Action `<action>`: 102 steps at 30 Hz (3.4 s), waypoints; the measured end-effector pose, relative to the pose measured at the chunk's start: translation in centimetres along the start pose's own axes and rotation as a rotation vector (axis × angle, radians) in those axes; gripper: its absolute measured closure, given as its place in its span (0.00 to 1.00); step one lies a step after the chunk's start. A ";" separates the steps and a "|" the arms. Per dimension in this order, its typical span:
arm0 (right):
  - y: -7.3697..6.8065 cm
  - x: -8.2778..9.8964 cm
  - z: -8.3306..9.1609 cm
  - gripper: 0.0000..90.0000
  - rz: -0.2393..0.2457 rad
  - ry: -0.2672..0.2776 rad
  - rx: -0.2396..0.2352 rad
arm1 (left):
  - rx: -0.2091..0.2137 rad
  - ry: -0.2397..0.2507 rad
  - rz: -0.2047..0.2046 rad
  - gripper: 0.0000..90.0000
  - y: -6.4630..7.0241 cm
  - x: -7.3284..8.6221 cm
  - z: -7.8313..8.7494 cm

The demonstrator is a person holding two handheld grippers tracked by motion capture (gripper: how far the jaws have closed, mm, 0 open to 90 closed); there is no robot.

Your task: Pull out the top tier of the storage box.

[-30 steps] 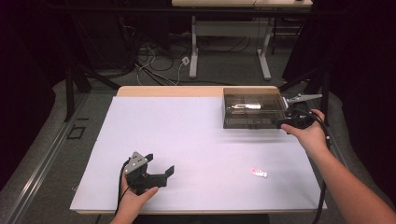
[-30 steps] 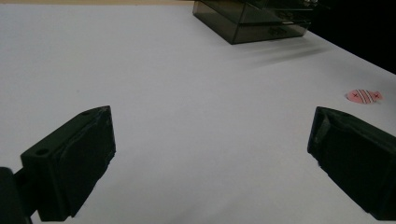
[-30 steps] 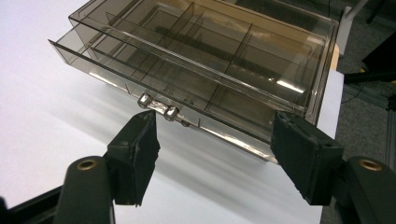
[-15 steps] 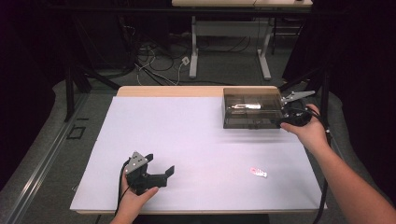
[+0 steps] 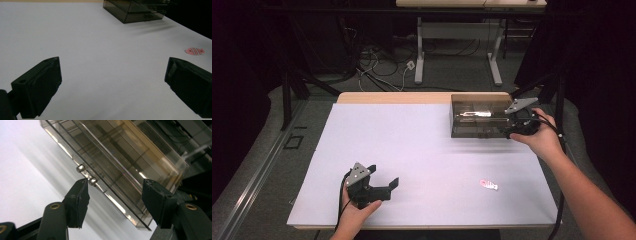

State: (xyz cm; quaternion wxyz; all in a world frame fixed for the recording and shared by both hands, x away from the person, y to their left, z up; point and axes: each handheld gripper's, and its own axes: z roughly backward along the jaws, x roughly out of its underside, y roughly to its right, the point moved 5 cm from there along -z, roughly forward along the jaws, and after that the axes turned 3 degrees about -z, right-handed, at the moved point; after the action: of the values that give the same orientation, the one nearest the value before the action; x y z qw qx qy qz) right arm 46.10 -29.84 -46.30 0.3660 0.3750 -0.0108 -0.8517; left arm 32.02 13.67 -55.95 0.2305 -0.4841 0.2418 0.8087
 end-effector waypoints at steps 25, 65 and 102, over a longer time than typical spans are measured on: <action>-0.4 -0.9 -0.9 0.54 0.280 -0.023 0.071 | 0.002 0.000 0.002 0.01 0.0 0.0 0.0; -1.2 0.3 -3.2 0.75 0.598 -0.128 0.004 | 0.002 -0.003 0.002 0.01 0.0 0.1 -0.1; -1.4 0.6 -3.8 0.94 0.686 -0.160 -0.025 | 0.003 -0.008 0.000 0.01 -0.1 0.2 -0.2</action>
State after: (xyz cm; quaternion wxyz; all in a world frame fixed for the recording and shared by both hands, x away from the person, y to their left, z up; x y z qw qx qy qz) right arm 47.40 -28.21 -49.77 0.6334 0.2768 -0.1542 -0.7059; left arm 32.08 13.63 -56.20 0.2322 -0.4804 0.2423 0.8103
